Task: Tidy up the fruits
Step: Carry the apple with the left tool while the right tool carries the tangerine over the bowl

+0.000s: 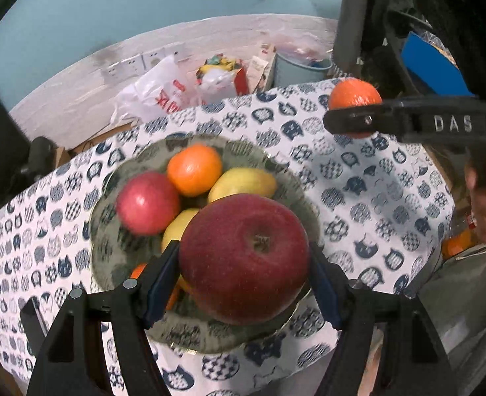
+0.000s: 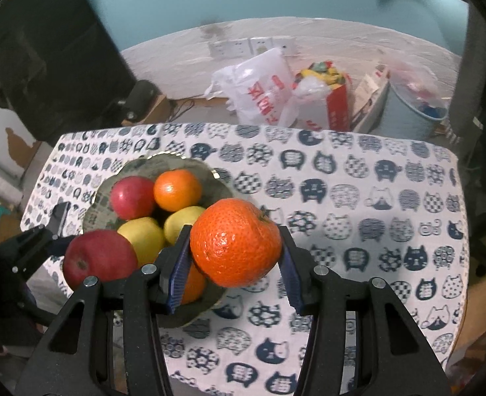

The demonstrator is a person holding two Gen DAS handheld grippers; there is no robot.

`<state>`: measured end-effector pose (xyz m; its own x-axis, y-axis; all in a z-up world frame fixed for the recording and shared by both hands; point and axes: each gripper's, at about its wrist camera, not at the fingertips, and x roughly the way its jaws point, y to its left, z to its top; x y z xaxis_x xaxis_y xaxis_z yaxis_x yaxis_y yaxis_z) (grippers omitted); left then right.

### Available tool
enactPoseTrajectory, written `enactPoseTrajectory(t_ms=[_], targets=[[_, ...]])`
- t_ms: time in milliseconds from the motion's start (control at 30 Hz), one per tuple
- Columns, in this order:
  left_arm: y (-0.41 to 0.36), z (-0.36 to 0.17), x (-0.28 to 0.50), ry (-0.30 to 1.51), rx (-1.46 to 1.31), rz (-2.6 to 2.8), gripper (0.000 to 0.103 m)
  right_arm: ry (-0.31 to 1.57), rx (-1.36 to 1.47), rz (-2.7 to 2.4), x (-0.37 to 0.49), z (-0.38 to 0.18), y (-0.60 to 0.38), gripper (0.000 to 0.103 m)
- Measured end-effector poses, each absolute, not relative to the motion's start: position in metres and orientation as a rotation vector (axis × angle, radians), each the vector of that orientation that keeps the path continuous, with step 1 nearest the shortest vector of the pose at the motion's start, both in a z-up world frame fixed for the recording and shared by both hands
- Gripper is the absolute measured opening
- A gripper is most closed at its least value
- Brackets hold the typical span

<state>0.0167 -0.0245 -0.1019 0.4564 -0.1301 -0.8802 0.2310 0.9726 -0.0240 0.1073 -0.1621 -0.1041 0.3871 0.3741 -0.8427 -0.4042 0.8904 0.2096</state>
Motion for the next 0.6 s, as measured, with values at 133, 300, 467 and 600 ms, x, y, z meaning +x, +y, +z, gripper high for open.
enactPoseTrajectory(t_ms=[133, 300, 467, 600], targets=[[-0.016, -0.113, 0.002, 1.101, 0.116, -0.209, 0.075, 1.084, -0.055, 0.523, 0.104, -0.109, -0.143, 0.049], [-0.012, -0.126, -0.006, 1.124, 0.136, -0.196, 0.075, 1.107, -0.073, 0.555, 0.100, -0.116, -0.121, 0.049], [-0.004, -0.140, -0.004, 1.158, 0.103, -0.183, 0.075, 1.135, -0.101, 0.577, 0.097, -0.128, -0.102, 0.049], [-0.007, -0.141, -0.007, 1.141, 0.126, -0.173, 0.075, 1.160, -0.119, 0.583, 0.096, -0.139, -0.094, 0.049]])
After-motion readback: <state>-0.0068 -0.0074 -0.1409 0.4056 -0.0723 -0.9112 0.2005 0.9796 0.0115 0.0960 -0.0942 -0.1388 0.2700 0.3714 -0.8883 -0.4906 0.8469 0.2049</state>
